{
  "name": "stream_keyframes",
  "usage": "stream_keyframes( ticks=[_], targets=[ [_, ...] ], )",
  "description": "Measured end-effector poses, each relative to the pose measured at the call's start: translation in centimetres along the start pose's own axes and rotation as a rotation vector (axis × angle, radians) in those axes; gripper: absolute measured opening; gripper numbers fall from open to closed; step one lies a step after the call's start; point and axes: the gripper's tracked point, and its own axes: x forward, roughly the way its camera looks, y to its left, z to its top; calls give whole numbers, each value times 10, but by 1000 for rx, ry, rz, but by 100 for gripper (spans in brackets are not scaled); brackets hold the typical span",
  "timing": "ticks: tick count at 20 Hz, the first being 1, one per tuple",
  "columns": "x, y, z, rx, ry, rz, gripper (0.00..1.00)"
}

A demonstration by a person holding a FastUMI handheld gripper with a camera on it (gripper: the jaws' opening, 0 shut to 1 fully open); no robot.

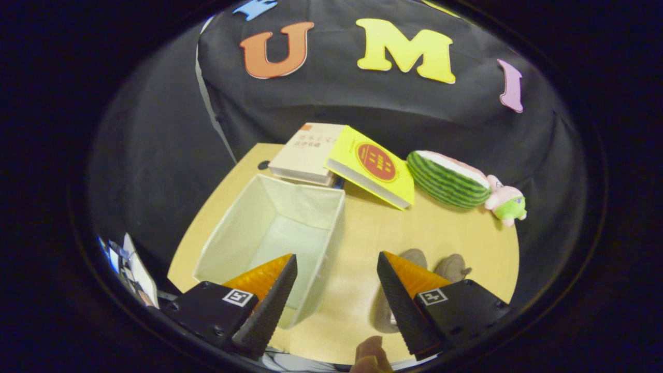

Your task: Open the storage box then place both shoes into the box .Put the left shoe in first, then the right shoe, with the right side of both shoes facing outward in a uniform manner.

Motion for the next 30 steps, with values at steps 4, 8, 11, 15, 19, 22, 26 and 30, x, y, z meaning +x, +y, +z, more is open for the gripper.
stream_keyframes(
  ticks=[4, 8, 11, 15, 19, 22, 26, 30],
  targets=[
    [15, -40, -35, -26, 54, -38, 99],
    [36, -91, -80, -60, 139, -96, 100],
    [55, -126, -107, -55, 203, -156, 100],
    [76, -137, -138, -23, 291, -130, 100],
    [101, -148, -150, 43, 332, -128, 76],
    [115, -145, -166, 194, 406, -107, 36],
    [113, -144, -162, 307, 415, -95, 6],
    [84, -135, -150, 315, 402, -87, 6]
  ],
)
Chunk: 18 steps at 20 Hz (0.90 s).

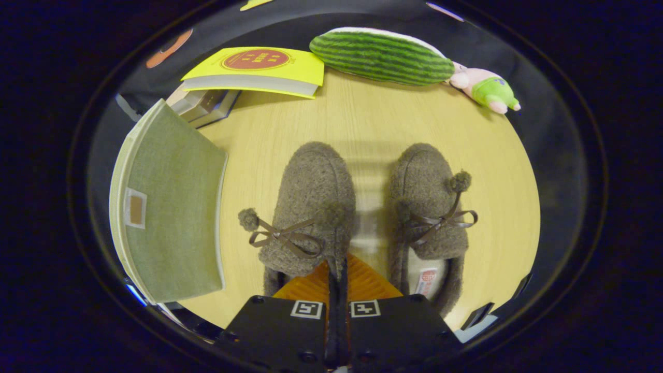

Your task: Open the storage box then place both shoes into the box .Put the left shoe in first, then the right shoe, with the right side of both shoes facing outward in a uniform manner.

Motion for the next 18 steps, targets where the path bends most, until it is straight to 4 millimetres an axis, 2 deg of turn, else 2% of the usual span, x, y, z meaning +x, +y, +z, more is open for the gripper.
stream_keyframes(
  ticks=[4, 8, 13, 18],
  targets=[
    [-42, 4, 4, -25, -60, -24, 6],
    [-91, 24, 9, 16, -120, 16, 6],
    [-149, 75, 16, 50, -181, 101, 6],
    [-175, 132, 28, 33, -247, 140, 6]
  ],
)
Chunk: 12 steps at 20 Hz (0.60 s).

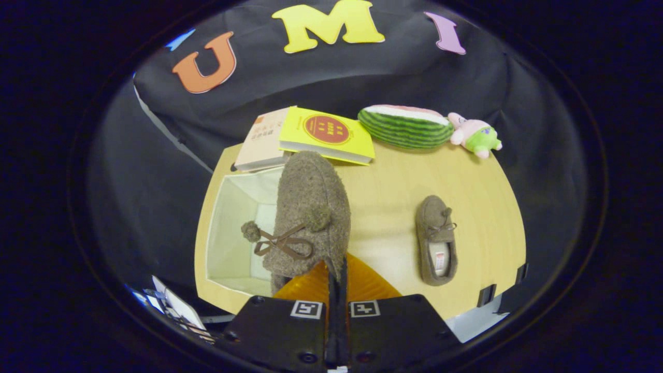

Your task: Open the storage box then place both shoes into the box .Put the left shoe in first, then the right shoe, with the right side of both shoes facing outward in a uniform manner.

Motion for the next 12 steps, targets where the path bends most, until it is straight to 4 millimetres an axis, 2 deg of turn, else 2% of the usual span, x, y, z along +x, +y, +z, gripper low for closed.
stream_keyframes(
  ticks=[3, 7, 10, 12],
  targets=[
    [7, 42, 3, 26, -2, 62, 6],
    [32, 91, 10, 16, -34, 112, 6],
    [57, 113, 7, 45, -41, 115, 6],
    [77, 123, -3, 49, -21, 111, 6]
  ],
)
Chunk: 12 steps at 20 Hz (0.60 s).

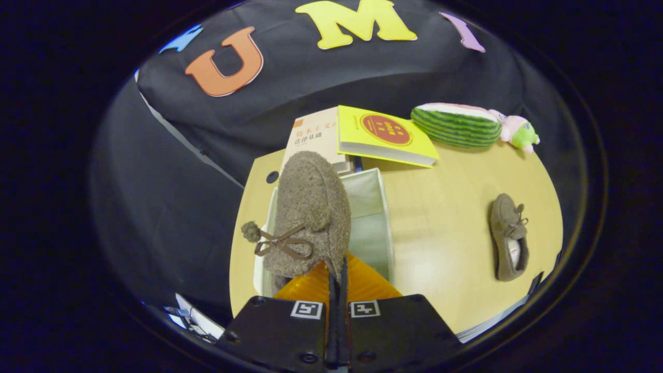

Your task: Open the storage box then place both shoes into the box .Put the left shoe in first, then the right shoe, with the right side of both shoes facing outward in a uniform manner.

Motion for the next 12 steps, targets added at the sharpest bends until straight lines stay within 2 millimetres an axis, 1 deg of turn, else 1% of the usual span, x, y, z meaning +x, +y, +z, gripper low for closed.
stream_keyframes(
  ticks=[7, 9, 11, 12],
  targets=[
    [55, 12, -31, -5, 35, -33, 6],
    [67, 20, -41, -7, 54, -14, 6],
    [76, 23, -43, -14, 58, -5, 7],
    [77, 26, -42, -18, 48, 9, 11]
  ],
)
